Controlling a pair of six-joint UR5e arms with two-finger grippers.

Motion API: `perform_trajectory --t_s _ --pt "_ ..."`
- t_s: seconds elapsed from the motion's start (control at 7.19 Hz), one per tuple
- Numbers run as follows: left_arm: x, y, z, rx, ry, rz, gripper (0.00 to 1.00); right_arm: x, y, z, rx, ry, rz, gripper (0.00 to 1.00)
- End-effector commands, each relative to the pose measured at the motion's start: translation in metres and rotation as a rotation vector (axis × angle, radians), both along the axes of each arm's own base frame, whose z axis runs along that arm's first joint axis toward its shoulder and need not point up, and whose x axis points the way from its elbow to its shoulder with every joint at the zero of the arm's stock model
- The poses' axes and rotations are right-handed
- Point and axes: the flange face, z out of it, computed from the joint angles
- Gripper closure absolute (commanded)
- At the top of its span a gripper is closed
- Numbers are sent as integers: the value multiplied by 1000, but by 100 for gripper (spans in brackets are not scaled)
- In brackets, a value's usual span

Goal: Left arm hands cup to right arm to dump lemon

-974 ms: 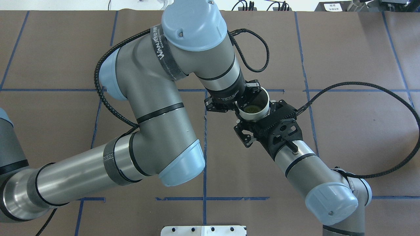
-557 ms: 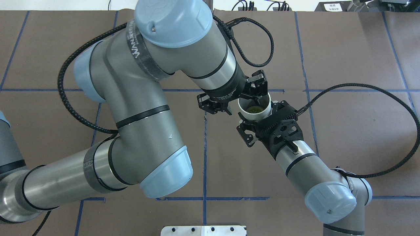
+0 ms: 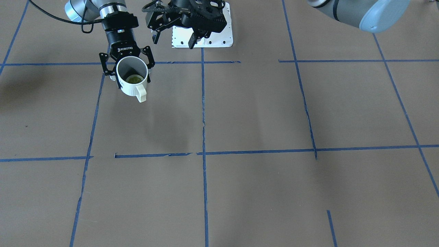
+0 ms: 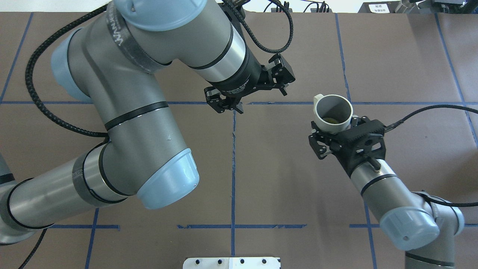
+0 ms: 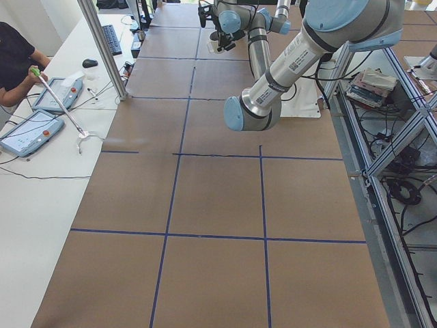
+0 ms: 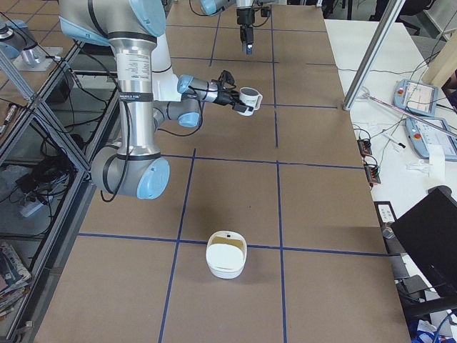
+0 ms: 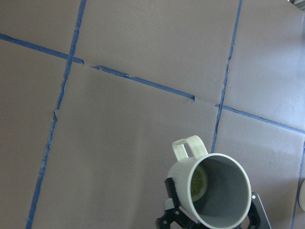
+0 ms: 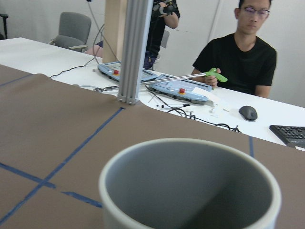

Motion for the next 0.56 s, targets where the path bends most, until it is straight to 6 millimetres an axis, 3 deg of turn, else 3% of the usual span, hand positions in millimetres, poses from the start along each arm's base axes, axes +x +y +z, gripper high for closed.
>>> perform_trajectory --t_s 0.0,0.14,0.28,0.42 --pt "-13 4 21 -5 -5 -9 0 80 14 56 -36 -192 93 89" --pt "-25 -9 23 -4 -8 -39 0 116 23 86 -29 -256 96 88" --pt "-33 -18 26 -7 -11 -57 0 133 26 106 -50 -454 132 87" --pt "-33 -19 26 -5 -14 -58 0 156 31 140 -64 -528 145 87"
